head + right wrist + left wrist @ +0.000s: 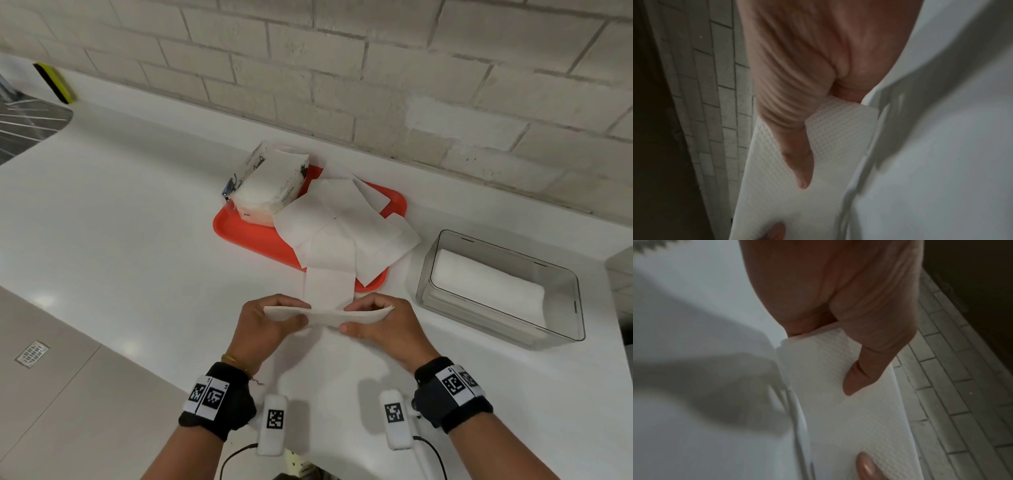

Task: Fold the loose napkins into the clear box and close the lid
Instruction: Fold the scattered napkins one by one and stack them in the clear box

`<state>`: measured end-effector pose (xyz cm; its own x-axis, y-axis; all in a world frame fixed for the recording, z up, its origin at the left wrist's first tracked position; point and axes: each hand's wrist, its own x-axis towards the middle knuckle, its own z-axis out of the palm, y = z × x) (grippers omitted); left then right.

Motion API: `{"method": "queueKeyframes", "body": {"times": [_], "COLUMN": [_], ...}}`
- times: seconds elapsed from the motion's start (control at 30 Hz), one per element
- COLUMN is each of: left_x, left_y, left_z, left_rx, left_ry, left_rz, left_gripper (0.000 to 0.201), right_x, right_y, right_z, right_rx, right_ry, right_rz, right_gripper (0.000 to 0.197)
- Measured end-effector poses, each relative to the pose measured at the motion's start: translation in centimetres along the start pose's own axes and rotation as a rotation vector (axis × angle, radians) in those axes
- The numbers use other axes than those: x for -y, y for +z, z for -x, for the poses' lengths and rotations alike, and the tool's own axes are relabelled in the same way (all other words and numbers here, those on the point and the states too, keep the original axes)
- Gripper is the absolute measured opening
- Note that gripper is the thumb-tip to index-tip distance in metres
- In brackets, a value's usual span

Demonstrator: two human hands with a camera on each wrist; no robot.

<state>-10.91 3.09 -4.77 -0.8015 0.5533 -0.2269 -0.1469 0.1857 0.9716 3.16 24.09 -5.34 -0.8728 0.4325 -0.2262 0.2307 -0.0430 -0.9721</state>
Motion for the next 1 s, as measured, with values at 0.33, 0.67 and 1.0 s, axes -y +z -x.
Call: {"method": "queueKeyframes", "body": {"times": [0.33,0.67,1.0], "left_x": [0.1,-0.4,-3.2], "left_y": [-0.3,0.6,1.8], "left_z": [-0.7,-0.8,-2.5], "left_rx": [0.081,0.107,0.166], "left_ry": [-0.025,-0.060,-0.008], "left_rz": [-0.034,-0.031,0.048], "left_gripper": [0.020,0.016,0.023], "right_x": [-1.3,-0.1,4.2], "right_y": [-0.1,-1.0,-6.0], "right_z": [-0.3,0.1,3.4], "right_rx": [-0.043,-0.011,-0.158], "right_ry": [0.052,0.056,0.087], "right_rz": [-0.003,0.098,0.127], "right_gripper": [0.026,0.027,0.023]}}
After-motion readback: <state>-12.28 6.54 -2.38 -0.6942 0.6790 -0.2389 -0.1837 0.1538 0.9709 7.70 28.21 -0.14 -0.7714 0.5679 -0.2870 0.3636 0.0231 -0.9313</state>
